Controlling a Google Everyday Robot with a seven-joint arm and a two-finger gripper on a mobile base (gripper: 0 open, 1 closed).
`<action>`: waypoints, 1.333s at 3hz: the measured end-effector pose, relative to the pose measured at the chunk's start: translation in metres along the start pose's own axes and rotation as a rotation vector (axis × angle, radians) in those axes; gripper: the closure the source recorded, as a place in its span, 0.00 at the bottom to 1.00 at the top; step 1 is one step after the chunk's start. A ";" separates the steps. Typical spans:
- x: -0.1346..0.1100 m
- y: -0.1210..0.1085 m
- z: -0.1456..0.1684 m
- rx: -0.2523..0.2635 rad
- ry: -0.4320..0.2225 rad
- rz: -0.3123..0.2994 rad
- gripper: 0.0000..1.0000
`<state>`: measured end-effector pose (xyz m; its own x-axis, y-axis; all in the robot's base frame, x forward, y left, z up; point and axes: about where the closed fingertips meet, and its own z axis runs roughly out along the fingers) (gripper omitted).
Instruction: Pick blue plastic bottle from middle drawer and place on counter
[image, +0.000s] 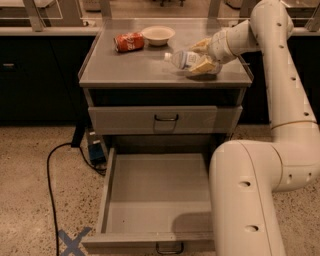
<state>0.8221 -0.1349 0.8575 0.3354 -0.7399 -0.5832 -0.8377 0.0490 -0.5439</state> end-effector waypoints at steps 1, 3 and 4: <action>0.023 -0.010 0.018 0.041 0.062 0.021 1.00; 0.021 -0.011 0.016 0.041 0.062 0.021 0.81; 0.021 -0.011 0.016 0.041 0.062 0.021 0.58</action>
Offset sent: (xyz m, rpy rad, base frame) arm 0.0897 -0.0110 -0.0822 0.0073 0.0677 -0.2074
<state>0.8447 -0.1400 0.8416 0.2895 -0.7784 -0.5570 -0.8253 0.0917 -0.5572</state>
